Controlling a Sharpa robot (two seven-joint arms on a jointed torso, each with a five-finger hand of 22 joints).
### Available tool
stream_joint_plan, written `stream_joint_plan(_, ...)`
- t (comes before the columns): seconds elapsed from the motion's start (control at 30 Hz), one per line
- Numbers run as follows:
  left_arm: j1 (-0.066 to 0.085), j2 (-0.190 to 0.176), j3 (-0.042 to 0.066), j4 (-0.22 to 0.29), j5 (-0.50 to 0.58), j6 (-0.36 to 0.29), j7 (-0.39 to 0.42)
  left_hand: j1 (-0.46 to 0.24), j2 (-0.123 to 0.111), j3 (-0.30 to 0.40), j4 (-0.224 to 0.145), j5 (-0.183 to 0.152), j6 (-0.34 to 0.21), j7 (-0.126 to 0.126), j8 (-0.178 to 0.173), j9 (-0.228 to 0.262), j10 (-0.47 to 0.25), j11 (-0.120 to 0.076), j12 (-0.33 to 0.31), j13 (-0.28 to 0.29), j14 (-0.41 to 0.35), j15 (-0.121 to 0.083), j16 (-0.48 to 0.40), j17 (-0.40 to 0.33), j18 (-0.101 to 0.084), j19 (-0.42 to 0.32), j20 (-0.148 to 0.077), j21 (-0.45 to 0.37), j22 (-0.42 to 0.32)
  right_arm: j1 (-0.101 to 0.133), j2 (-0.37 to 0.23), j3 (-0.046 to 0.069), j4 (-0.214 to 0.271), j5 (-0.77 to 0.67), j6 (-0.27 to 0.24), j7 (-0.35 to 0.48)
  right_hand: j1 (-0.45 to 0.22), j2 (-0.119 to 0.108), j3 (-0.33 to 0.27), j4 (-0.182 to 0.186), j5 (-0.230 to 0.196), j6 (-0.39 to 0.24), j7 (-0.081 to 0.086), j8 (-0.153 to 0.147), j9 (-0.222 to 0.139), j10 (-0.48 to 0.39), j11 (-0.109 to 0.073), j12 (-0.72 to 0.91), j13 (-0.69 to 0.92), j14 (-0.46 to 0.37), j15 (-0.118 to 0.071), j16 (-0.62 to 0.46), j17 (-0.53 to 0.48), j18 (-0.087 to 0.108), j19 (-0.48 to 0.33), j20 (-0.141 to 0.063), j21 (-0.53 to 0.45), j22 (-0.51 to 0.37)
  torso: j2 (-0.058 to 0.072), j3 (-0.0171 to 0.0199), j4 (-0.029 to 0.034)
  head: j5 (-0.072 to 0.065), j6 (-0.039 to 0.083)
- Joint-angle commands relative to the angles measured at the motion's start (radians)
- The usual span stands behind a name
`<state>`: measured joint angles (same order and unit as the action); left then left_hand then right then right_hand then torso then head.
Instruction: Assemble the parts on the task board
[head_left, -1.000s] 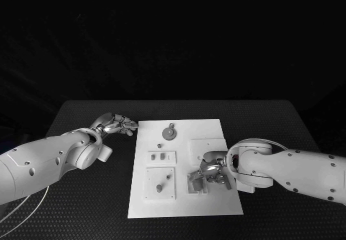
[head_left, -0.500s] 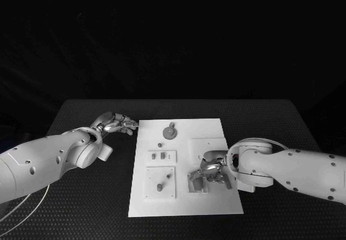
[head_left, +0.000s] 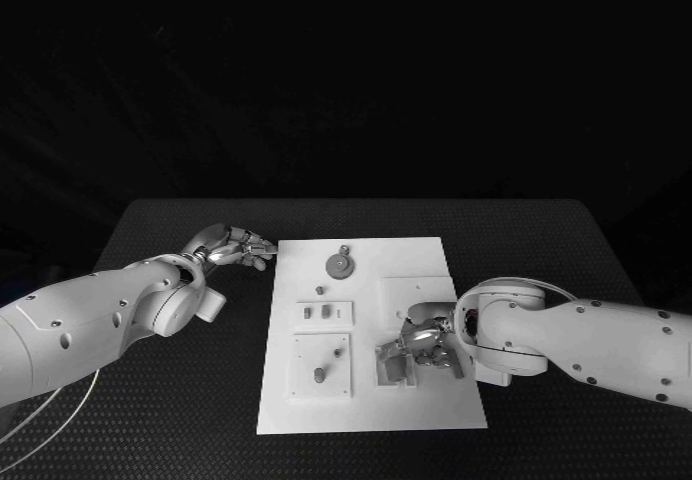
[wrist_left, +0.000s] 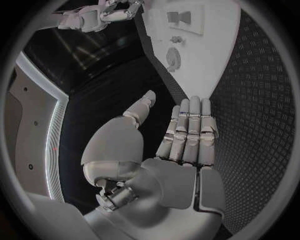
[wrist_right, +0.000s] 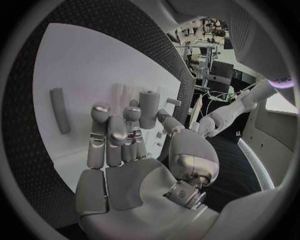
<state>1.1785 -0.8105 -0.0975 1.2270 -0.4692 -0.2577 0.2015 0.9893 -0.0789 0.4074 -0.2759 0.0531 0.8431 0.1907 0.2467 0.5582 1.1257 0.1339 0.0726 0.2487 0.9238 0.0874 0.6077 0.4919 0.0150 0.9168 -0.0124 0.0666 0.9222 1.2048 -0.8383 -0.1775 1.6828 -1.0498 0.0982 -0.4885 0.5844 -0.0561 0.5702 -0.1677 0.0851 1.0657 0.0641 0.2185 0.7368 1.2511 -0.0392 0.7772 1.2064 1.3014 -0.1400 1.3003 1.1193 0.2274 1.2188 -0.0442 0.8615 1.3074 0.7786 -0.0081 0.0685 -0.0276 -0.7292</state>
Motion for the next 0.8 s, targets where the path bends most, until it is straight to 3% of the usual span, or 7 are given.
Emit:
stream_joint_plan(0.03, 0.0, 0.0, 0.001, 0.003, 0.005, 0.011, 0.006, -0.007, 0.001, 0.001, 0.004, -0.004, -0.007, -0.002, 0.006, -0.001, 0.0, 0.003, -0.003, -0.002, 0.006, 0.004, -0.005, 0.002, -0.003, -0.004, 0.005, 0.004, -0.001, -0.002, 0.001, -0.001, -0.001, -0.01, 0.002, 0.003, -0.002, -0.016, 0.002, 0.014, 0.005, 0.001, 0.008, -0.003, 0.002, -0.004, -0.001, -0.005, -0.001, -0.001, -0.005, -0.007, 0.001, 0.034, 0.003, -0.006, -0.004, 0.017, 0.0, -0.0003, -0.0002, 0.0, 0.0)
stream_joint_plan(0.23, 0.0, 0.0, 0.001, 0.003, 0.005, 0.011, 0.006, -0.007, 0.001, 0.001, 0.004, -0.004, -0.007, -0.002, 0.006, -0.001, 0.0, 0.003, -0.003, -0.002, 0.006, 0.004, -0.006, 0.002, -0.003, -0.004, 0.005, 0.004, -0.001, -0.003, 0.003, -0.001, -0.002, -0.009, 0.002, 0.006, -0.003, -0.042, 0.011, 0.029, 0.004, -0.001, 0.008, -0.004, 0.004, -0.004, 0.0, -0.005, -0.001, -0.001, -0.005, -0.008, 0.001, 0.034, 0.004, -0.007, -0.004, 0.018, 0.0, 0.0004, -0.0007, 0.001, 0.0)
stream_joint_plan(0.8, 0.0, 0.0, 0.001, 0.002, 0.005, 0.013, 0.006, -0.007, 0.001, 0.002, 0.003, -0.004, -0.008, -0.002, 0.006, -0.002, -0.001, 0.004, -0.003, -0.002, 0.006, 0.004, -0.007, 0.003, -0.003, -0.005, 0.005, 0.004, -0.002, -0.004, 0.004, -0.001, -0.003, -0.008, -0.01, 0.01, -0.002, -0.076, 0.024, 0.055, -0.009, -0.003, 0.008, -0.005, 0.007, -0.005, 0.0, -0.004, -0.001, -0.002, -0.005, -0.009, 0.002, 0.034, 0.004, -0.009, -0.004, 0.018, 0.0, 0.0009, -0.001, 0.001, -0.002)
